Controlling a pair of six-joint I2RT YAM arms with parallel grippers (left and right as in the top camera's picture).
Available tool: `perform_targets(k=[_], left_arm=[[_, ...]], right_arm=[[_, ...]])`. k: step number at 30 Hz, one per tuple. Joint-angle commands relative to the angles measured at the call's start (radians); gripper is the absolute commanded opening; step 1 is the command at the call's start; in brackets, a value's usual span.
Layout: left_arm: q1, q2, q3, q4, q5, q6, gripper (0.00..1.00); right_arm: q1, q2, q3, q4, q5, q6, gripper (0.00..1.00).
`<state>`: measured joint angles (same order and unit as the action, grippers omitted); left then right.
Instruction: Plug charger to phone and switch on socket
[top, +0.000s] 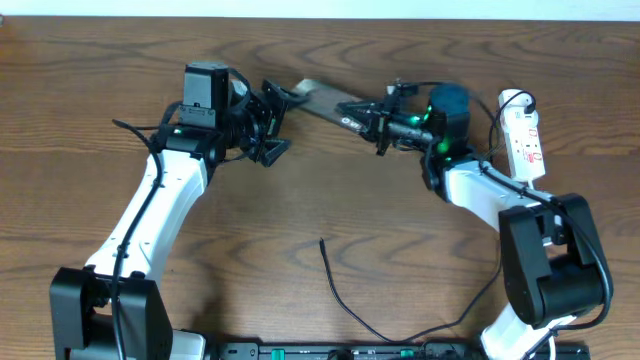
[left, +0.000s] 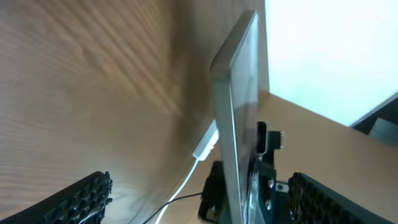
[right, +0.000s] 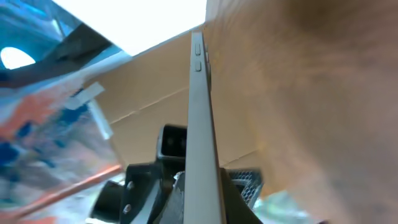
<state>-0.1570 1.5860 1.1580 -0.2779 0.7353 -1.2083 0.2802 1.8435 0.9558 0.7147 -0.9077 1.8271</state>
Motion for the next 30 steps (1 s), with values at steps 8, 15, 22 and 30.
perform_targets(k=[8, 15, 22, 30], left_arm=[[0.005, -0.006, 0.011, 0.105, -0.096, -0.167, 0.92], [0.005, -0.006, 0.011, 0.109, -0.161, -0.167, 0.92], [0.005, -0.006, 0.011, 0.16, -0.164, -0.167, 0.87], [0.005, -0.005, 0.011, 0.161, -0.164, -0.166, 0.39]], right_arm=[[0.135, -0.009, 0.018, 0.116, 0.136, 0.224, 0.02], [0.186, -0.009, 0.018, 0.184, 0.234, 0.225, 0.01], [0.214, -0.009, 0.018, 0.185, 0.245, 0.225, 0.02], [0.232, -0.009, 0.019, 0.184, 0.251, 0.224, 0.01]])
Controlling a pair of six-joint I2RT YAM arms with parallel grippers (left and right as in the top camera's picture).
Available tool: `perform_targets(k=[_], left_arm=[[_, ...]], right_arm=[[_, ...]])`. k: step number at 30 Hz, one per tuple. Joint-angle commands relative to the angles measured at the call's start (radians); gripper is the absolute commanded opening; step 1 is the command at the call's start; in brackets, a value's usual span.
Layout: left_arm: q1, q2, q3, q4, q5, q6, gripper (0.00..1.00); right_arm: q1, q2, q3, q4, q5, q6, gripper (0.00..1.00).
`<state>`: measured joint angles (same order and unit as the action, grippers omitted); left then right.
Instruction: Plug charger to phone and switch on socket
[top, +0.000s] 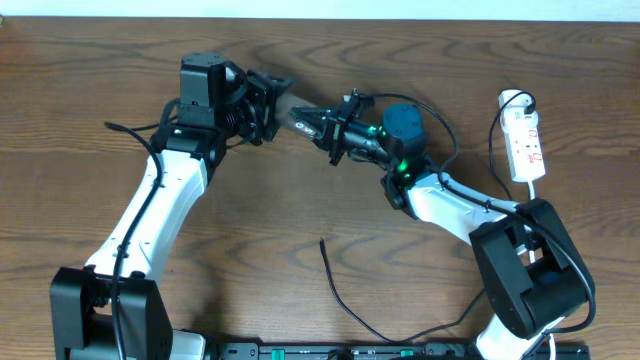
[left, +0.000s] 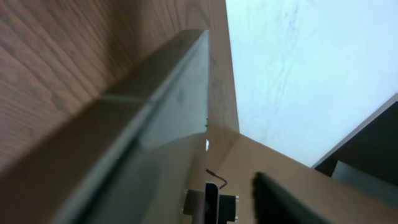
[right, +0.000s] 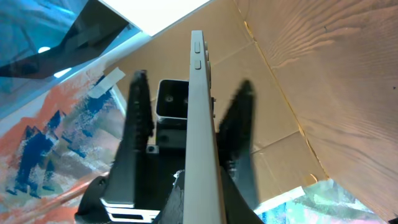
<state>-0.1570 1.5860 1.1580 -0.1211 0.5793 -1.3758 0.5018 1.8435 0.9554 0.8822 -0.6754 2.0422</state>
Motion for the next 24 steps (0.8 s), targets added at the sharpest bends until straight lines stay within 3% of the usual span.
perform_targets(k=[1, 7, 19, 21, 22, 24], left_arm=[[0.005, -0.005, 0.011, 0.004, -0.009, 0.001, 0.32], [0.005, -0.005, 0.011, 0.004, -0.024, 0.002, 0.08], [0.005, -0.005, 0.011, 0.004, -0.05, 0.032, 0.08], [0.006, -0.005, 0.011, 0.004, -0.05, 0.036, 0.07], [0.008, -0.005, 0.011, 0.004, -0.05, 0.037, 0.07], [0.019, -0.005, 0.011, 0.004, -0.048, 0.058, 0.07]], right_arm=[[0.012, -0.009, 0.019, 0.016, 0.018, 0.01, 0.01], [0.026, -0.009, 0.019, 0.016, 0.02, 0.01, 0.02], [0.029, -0.009, 0.019, 0.016, 0.019, 0.009, 0.01], [0.029, -0.009, 0.019, 0.016, 0.019, 0.009, 0.17], [0.029, -0.009, 0.019, 0.016, 0.019, 0.006, 0.41], [0.023, -0.009, 0.019, 0.016, 0.021, -0.02, 0.79]])
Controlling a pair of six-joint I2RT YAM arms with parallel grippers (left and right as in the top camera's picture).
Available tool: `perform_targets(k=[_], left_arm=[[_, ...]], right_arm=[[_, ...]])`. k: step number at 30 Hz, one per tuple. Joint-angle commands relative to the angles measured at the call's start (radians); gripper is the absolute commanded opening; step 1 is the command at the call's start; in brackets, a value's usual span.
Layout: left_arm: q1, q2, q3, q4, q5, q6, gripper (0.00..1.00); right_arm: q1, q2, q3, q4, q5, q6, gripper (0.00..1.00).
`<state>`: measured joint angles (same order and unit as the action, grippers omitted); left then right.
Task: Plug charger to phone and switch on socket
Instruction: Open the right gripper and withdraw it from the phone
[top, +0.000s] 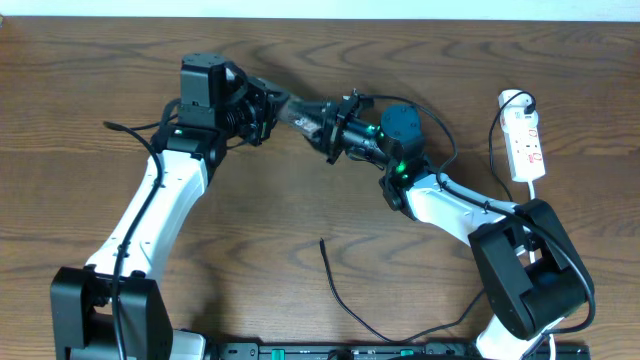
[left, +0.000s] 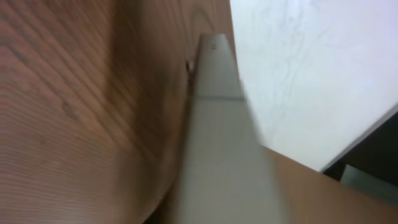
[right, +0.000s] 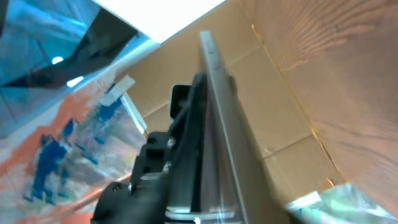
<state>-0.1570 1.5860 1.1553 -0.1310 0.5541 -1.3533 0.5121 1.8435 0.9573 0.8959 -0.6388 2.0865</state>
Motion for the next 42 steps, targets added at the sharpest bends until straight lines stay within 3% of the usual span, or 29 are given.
perform_targets(k=[1, 2, 8, 10, 13, 14, 16, 23, 27, 32, 37, 42], left_arm=[[0.026, -0.005, 0.014, 0.014, -0.015, 0.053, 0.07], [0.037, -0.005, 0.014, 0.013, -0.003, 0.069, 0.07], [0.171, -0.005, 0.014, 0.013, 0.127, 0.214, 0.07], [0.26, -0.005, 0.014, 0.014, 0.256, 0.378, 0.07], [0.332, -0.005, 0.014, 0.013, 0.434, 0.647, 0.07], [0.363, -0.005, 0.014, 0.012, 0.548, 0.811, 0.07], [0.385, -0.005, 0.014, 0.009, 0.626, 0.882, 0.07], [0.394, -0.003, 0.014, 0.009, 0.65, 0.961, 0.07], [0.394, 0.015, 0.014, 0.004, 0.638, 0.978, 0.07], [0.394, 0.084, 0.011, -0.035, 0.637, 0.991, 0.07], [0.393, 0.158, 0.009, -0.043, 0.644, 0.995, 0.07], [0.393, 0.191, 0.007, -0.043, 0.669, 1.007, 0.07]], right_arm=[[0.006, -0.009, 0.017, 0.002, -0.007, -0.09, 0.91], [-0.003, -0.009, 0.017, 0.001, -0.006, -0.121, 0.99], [-0.108, -0.009, 0.017, -0.018, -0.118, -0.38, 0.99], [-0.161, -0.009, 0.017, -0.016, -0.231, -0.657, 0.99], [-0.2, -0.009, 0.017, -0.023, -0.365, -0.92, 0.99], [-0.206, -0.01, 0.017, -0.089, -0.366, -1.009, 0.99], [-0.204, -0.02, 0.018, -0.249, -0.26, -1.135, 0.99], [-0.203, -0.096, 0.137, -0.933, 0.104, -1.474, 0.99], [-0.203, -0.129, 0.293, -1.349, 0.387, -1.573, 0.99], [-0.204, -0.134, 0.48, -1.746, 0.733, -1.579, 0.99], [-0.214, -0.134, 0.579, -1.925, 0.897, -1.579, 0.99], [-0.229, -0.134, 0.598, -1.959, 0.897, -1.579, 0.99]])
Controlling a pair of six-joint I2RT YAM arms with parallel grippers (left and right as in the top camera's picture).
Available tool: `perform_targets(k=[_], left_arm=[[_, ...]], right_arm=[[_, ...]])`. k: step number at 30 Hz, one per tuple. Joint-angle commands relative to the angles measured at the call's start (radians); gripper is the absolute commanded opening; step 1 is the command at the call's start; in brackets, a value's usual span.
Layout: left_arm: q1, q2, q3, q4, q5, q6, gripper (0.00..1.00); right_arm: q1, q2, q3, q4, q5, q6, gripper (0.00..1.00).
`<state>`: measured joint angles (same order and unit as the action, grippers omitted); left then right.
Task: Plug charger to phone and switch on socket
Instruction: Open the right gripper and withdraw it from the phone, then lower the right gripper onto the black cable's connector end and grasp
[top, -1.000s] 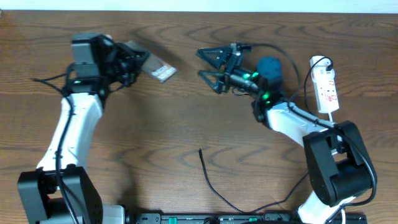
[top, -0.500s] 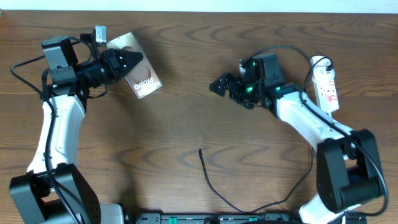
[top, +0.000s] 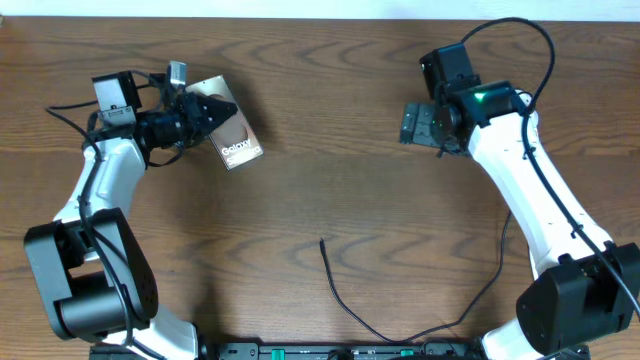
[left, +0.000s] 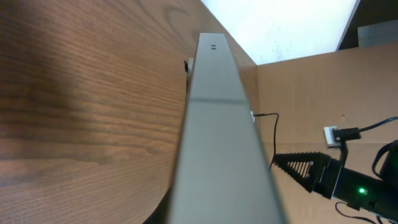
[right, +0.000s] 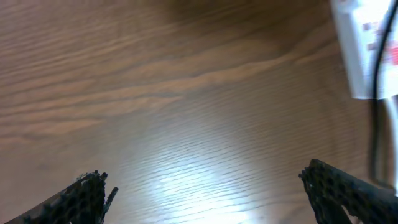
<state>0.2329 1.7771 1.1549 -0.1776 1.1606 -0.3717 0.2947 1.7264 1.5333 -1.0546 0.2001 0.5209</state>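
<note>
The phone (top: 236, 147) is held at the far left of the table, its brown back with lettering facing up, and my left gripper (top: 212, 118) is shut on its upper end. In the left wrist view the phone's grey edge (left: 217, 124) fills the middle and hides the fingers. My right gripper (top: 415, 123) hangs open and empty over bare wood at the back right, its fingertips (right: 90, 193) spread wide. A black charger cable (top: 338, 290) lies loose at the front centre. The white socket strip (right: 364, 50) shows in the right wrist view; the right arm mostly covers it in the overhead view.
The right arm (top: 520, 190) runs down the right side of the table. A black cable (right: 377, 93) leads from the strip. Bare wood lies between the two grippers and around the charger cable's free end (top: 322, 241).
Both grippers held the phone at the back middle. Now my right gripper is open and away at the back right, and my left gripper has the phone at the far left.
At first my right gripper held the phone with the left gripper open beside its end. Then the left jaws stood around that end, then shut on it with both holding. Now the left gripper alone holds the phone, far left.
</note>
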Motion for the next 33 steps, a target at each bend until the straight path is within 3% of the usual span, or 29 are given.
perform_targets(k=[1, 10, 17, 25, 33], left_arm=[[0.003, 0.0, 0.008, 0.003, 0.063, 0.029, 0.07], [0.003, 0.0, 0.008, 0.003, 0.063, 0.032, 0.07], [0.003, 0.0, 0.008, 0.0, 0.063, 0.065, 0.07], [0.007, 0.0, 0.008, 0.0, 0.063, 0.106, 0.07], [0.009, 0.0, 0.008, 0.0, 0.061, 0.106, 0.07]], right_arm=[[-0.013, -0.016, 0.022, -0.01, 0.052, -0.014, 0.99], [-0.016, -0.016, 0.022, -0.037, 0.003, -0.014, 0.99], [0.024, -0.016, 0.021, -0.089, -0.143, 0.002, 0.93], [0.237, -0.015, -0.003, -0.097, -0.146, 0.079, 0.93], [0.475, -0.013, -0.143, 0.047, -0.112, 0.243, 0.95]])
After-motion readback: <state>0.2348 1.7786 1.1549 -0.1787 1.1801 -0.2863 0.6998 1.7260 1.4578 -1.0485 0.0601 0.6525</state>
